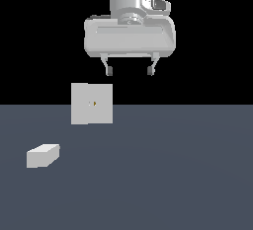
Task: Plug the charger into the wall socket.
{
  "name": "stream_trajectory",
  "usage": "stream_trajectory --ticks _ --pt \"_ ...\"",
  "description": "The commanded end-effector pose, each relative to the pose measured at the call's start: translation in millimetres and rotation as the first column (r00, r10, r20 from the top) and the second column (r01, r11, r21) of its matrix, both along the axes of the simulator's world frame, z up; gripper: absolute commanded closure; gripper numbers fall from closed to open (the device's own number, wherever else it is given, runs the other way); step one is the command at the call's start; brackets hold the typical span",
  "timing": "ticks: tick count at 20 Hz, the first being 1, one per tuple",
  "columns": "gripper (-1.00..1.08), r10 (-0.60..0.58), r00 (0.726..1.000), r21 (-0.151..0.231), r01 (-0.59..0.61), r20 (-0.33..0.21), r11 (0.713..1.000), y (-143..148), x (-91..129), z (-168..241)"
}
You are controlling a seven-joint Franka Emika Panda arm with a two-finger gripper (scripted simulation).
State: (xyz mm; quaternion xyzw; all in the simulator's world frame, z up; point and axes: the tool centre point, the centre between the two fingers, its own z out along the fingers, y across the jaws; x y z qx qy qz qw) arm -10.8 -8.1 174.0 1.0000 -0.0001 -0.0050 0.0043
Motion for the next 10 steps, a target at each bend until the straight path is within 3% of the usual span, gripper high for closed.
stream_trajectory --ticks 1,10 --pt "-0.92 0.0 1.0 0.0 0.0 0.0 1.0 0 0 0" --pt "-0.92 0.001 1.0 0.001 -0.001 0.02 1.0 10 -6 -7"
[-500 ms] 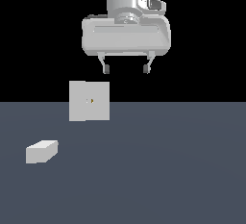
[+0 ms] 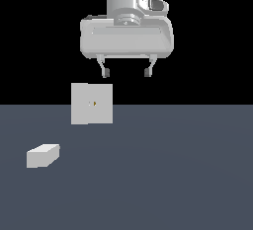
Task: Plug the charger into the wall socket.
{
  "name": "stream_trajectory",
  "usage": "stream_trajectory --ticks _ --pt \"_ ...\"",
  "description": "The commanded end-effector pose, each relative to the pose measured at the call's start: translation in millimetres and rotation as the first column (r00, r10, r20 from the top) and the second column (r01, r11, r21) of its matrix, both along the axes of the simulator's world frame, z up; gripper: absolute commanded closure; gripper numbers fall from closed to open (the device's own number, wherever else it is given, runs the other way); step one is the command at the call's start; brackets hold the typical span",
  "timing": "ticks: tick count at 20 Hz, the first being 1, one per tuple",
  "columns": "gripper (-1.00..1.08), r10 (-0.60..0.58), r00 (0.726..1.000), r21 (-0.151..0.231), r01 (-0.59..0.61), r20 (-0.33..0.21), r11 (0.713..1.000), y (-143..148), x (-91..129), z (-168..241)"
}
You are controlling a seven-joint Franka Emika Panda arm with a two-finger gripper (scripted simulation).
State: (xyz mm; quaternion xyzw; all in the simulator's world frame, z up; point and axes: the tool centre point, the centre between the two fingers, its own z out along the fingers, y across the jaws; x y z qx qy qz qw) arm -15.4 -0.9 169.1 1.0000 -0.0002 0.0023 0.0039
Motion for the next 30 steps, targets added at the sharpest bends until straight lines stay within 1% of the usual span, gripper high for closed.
stream_trajectory --ticks 1,8,21,30 --pt "-0.92 0.001 1.0 0.001 -0.001 0.01 1.0 6 -3 -4" --pt "-0.92 0.002 0.998 0.003 -0.002 0.056 1.0 30 -18 -20" --pt "-0.92 0.005 0.984 0.011 -0.007 0.178 1.0 96 -50 -69" --pt "-0.92 0.006 0.971 0.011 -0.009 0.24 1.0 129 -63 -96"
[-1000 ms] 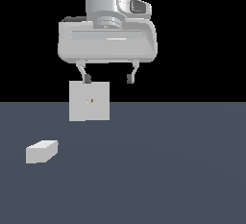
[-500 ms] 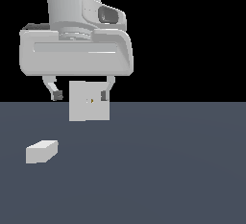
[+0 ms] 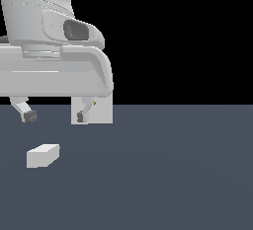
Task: Plug the charger into the wall socket.
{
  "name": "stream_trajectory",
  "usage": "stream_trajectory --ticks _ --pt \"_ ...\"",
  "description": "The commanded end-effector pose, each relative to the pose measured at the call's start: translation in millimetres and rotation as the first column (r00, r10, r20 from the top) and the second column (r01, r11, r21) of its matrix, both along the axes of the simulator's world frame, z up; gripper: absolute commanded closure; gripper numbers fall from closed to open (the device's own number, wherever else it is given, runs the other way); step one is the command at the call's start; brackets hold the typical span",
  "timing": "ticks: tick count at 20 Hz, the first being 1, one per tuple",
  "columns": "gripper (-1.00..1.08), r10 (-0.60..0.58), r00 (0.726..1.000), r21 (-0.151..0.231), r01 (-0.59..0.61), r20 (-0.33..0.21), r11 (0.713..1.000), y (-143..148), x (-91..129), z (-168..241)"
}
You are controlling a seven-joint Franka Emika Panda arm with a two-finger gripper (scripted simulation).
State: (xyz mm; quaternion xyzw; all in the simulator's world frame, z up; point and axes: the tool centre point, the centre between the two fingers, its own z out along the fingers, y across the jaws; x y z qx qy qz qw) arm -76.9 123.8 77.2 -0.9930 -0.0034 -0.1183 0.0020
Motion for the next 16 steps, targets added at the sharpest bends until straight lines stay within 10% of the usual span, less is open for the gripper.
stream_trajectory --ticks 1,16 --pt "-0.92 -0.001 1.0 0.0 0.001 0.015 1.0 7 -2 -6" --pt "-0.92 -0.001 0.999 -0.003 0.002 0.035 1.0 18 -5 -15"
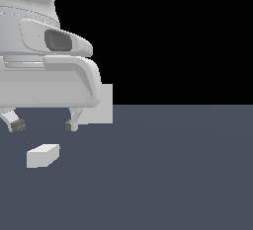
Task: Plug the charger into the wall socket.
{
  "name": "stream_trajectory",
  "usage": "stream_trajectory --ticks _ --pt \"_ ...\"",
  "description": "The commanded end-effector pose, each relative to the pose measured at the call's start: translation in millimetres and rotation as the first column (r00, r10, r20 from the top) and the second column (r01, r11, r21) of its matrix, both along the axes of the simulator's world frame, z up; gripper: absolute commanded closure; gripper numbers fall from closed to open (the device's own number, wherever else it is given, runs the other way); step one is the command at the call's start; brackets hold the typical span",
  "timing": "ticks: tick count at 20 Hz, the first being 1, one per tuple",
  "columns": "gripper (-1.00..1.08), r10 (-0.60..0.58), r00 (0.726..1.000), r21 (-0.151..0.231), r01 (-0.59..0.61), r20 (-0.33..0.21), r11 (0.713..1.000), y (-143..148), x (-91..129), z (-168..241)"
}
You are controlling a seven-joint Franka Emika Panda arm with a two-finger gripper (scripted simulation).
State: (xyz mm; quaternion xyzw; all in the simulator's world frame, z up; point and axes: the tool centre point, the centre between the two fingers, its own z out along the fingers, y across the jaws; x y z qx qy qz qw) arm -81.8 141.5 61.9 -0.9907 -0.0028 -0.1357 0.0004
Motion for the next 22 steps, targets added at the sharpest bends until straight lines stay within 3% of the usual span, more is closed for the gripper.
stream_trajectory --ticks 1,20,21,22 --pt "-0.92 0.0 1.0 0.0 0.0 0.0 1.0 0 0 0" --pt "-0.92 0.0 1.0 0.0 0.0 0.0 1.0 0 0 -50" --pt "1.08 0.0 1.0 0.0 0.0 0.0 1.0 0 0 -50" --pt "1.08 0.0 1.0 0.0 0.0 0.0 1.0 0 0 -50"
